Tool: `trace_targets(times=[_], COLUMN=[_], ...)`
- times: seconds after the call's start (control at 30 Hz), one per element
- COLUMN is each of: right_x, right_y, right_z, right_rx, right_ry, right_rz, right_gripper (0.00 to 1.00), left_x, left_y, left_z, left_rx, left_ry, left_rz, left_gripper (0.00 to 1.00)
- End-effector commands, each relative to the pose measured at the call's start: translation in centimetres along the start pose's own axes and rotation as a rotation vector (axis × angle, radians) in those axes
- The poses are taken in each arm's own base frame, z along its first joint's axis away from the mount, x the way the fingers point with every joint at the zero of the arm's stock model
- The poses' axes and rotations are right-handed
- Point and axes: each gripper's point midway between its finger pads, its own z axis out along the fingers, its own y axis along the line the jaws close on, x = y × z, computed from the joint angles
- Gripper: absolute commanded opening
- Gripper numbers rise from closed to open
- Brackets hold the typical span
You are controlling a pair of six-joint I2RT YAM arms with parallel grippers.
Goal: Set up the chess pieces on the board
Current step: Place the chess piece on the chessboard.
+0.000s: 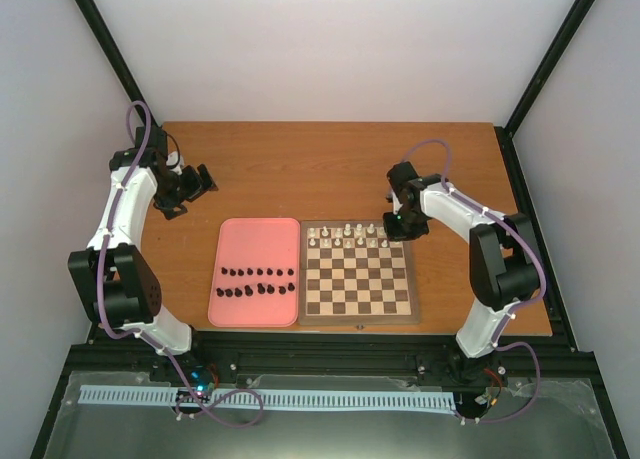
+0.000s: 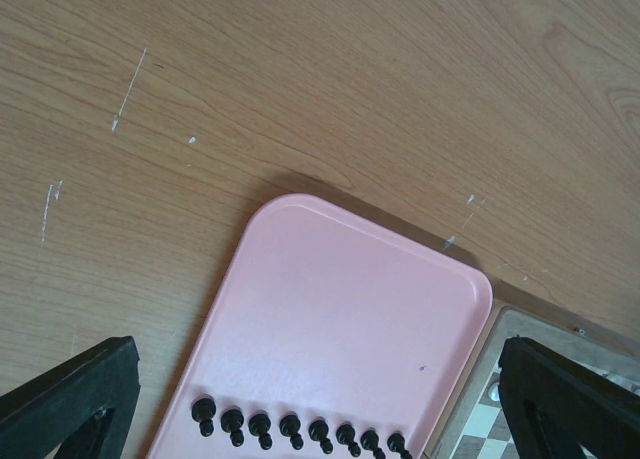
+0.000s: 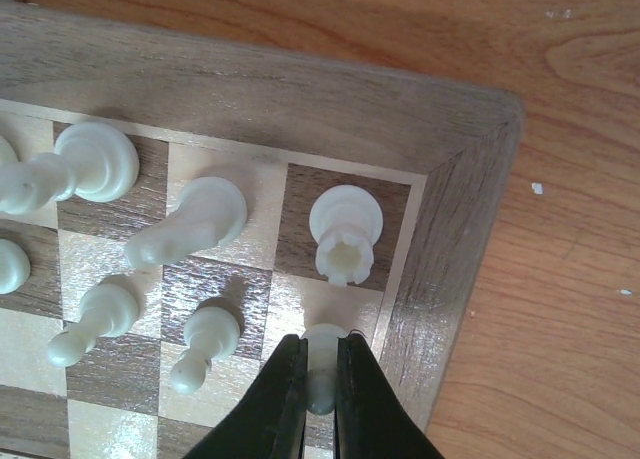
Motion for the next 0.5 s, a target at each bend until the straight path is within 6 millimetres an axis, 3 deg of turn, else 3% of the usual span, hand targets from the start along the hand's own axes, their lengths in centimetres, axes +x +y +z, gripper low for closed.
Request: trace_targets(times=[0.0,0.47], right_x=[-0.97,-1.07], right_y=[0.37,0.30], right_z=[-0.16,0.28], right_rx=[0.005,0.022], right_ry=[-0.022,-0.013], right_rz=[-0.001,-0.011], right_gripper=[0.06,0.12], left_x=[-0.84,-0.81], left_y=[-0.59,-0.66], left_z=[-0.77,-0.83], left_rx=[0.006,0.010], left_ry=[-0.022,-0.023], left_rz=[0.015,0.016], left_gripper=[1.00,1.00])
